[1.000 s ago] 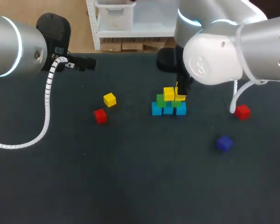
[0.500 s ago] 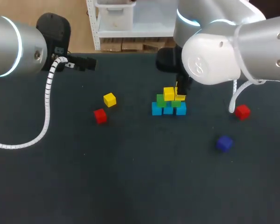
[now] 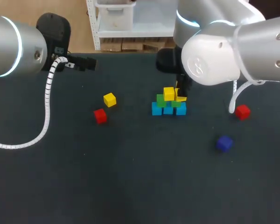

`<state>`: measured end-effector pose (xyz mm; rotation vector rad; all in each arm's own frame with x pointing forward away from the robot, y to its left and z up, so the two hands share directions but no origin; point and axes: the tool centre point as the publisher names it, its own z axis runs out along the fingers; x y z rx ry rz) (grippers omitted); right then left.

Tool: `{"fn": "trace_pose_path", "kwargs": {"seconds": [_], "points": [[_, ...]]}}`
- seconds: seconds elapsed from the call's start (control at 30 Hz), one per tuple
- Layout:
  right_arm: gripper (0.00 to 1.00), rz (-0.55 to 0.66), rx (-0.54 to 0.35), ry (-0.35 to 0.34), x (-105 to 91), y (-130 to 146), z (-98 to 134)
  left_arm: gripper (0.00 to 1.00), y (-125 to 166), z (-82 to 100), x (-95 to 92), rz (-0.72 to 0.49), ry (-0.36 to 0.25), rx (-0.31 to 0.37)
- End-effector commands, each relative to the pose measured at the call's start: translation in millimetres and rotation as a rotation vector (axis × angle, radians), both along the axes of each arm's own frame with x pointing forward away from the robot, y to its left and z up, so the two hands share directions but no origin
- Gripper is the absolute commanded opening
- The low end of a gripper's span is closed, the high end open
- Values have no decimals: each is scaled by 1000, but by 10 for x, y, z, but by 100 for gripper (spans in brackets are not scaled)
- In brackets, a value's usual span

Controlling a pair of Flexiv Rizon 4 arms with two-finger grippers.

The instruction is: Place the blue cubes, place green cubes on the blue cubes, place the yellow cubes on the green cubes, then place the red cubes on the yellow cubes, and place purple cube on the red cubes.

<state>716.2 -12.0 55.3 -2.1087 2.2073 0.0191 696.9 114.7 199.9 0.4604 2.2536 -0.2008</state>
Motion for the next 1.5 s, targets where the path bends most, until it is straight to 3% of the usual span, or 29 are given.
{"fn": "trace_pose_path", "kwargs": {"seconds": [0.03, 0.07, 0.2, 0.27, 0.87, 0.97, 1.17, 1.23, 1.5], "points": [[71, -1, 1, -2, 1, 5, -7, 100, 8, 4, 1, -2, 1, -2], [78, -2, 2, -2, 2, 6, -7, 100, 8, 4, 1, -2, 1, -2], [87, -5, 5, -3, 3, 6, -9, 100, 8, 4, 1, -2, 1, -2], [100, -5, 6, -3, 3, 7, -10, 100, 8, 4, 1, -2, 1, -2], [100, -53, 1, -24, 74, -191, 17, 100, 8, 4, 1, -2, 1, -2], [50, -57, -3, -19, 68, -206, -3, 100, 8, 4, 1, -2, 1, -2], [24, -55, 0, -6, 15, -211, -26, 100, 8, 4, 1, -2, 1, -2], [7, -55, 4, -1, 3, -212, -22, 100, 8, 4, 1, -2, 1, -2], [0, -62, 14, 5, 7, -219, -20, 100, 8, 4, 1, -2, 1, -2]]}}
